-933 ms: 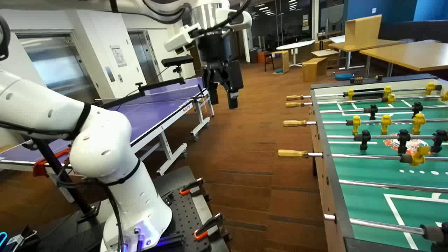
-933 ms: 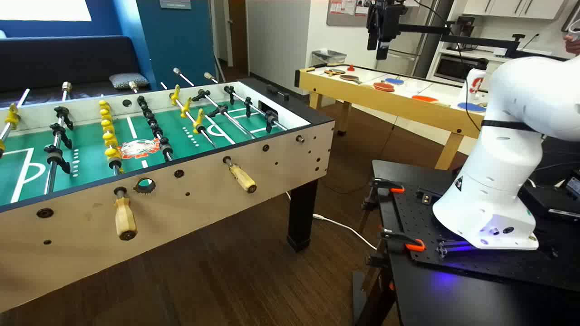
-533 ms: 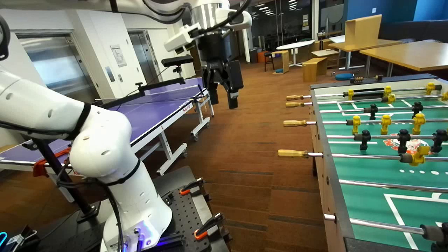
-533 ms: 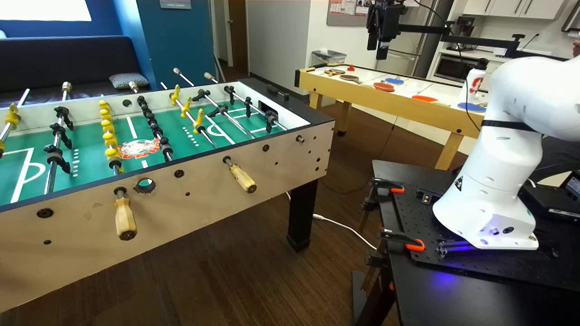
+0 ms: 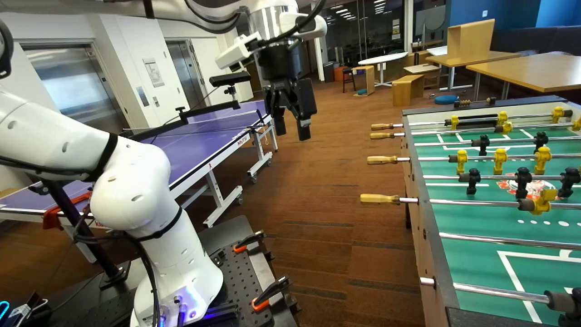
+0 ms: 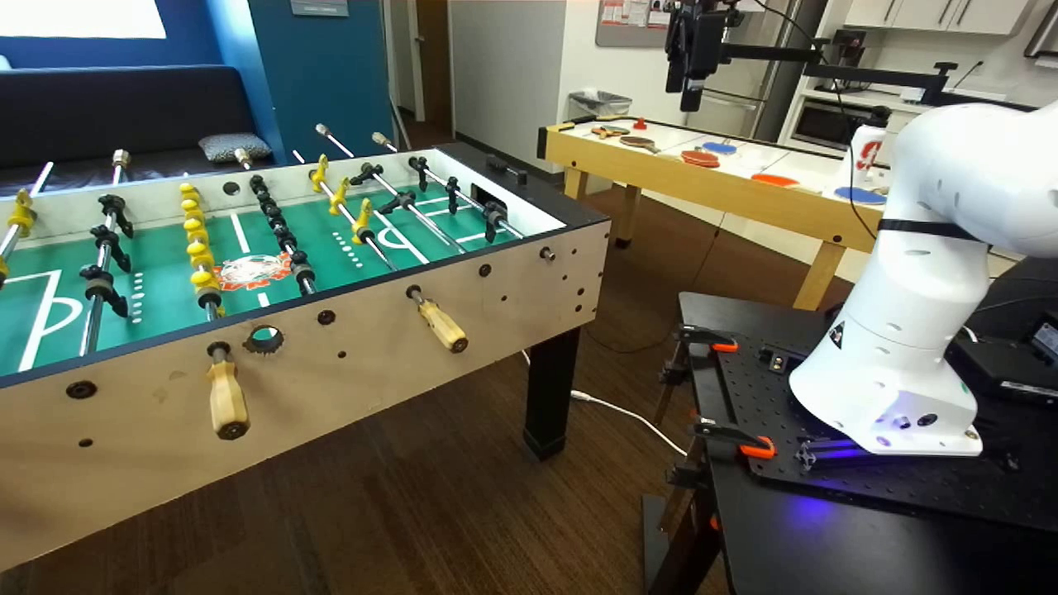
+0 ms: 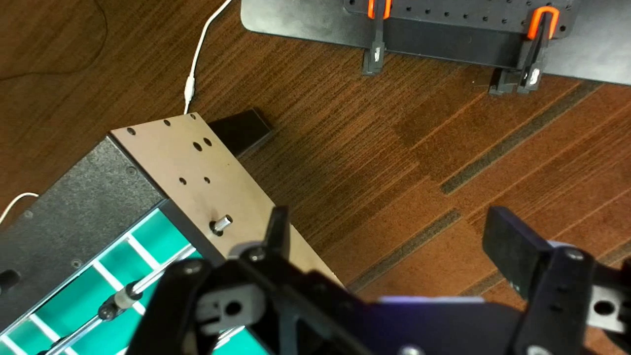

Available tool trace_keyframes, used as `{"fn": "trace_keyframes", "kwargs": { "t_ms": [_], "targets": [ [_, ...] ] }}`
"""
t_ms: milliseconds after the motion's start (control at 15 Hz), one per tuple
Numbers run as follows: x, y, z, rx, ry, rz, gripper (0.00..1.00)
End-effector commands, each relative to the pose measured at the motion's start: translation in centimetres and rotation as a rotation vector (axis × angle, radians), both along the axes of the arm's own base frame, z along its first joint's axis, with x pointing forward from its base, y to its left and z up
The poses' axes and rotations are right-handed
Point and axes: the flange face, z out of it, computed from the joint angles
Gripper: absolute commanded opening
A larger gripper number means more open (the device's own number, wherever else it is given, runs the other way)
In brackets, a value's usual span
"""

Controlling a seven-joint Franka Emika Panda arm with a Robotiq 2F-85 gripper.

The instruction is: Turn the first wooden handle to the left

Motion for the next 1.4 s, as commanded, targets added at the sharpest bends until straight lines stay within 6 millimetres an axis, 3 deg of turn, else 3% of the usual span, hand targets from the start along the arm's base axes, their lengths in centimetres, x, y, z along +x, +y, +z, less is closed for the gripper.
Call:
{"fn": "trace_keyframes", "kwargs": {
  "t_ms": [0, 267, 533, 600, 733, 1000, 1067, 1200, 1333],
  "targets": [
    [1.8, 3.3, -2.1, -0.04, -0.101, -0.07, 1.0],
    [3.6, 8.9, -7.0, -0.118, -0.259, -0.117, 1.0],
    [4.1, 14.0, -13.1, -0.202, -0.387, -0.103, 1.0],
    [5.6, 15.3, -13.9, -0.216, -0.411, -0.108, 1.0],
    [5.6, 16.5, -16.3, -0.264, -0.466, -0.127, 1.0],
    [5.4, 17.2, -20.4, -0.388, -0.528, -0.161, 1.0],
    [5.5, 17.2, -18.9, -0.368, -0.509, -0.147, 1.0],
    [5.3, 17.3, -20.3, -0.393, -0.511, -0.16, 1.0],
    [5.4, 17.3, -20.5, -0.392, -0.51, -0.163, 1.0]
  ]
}}
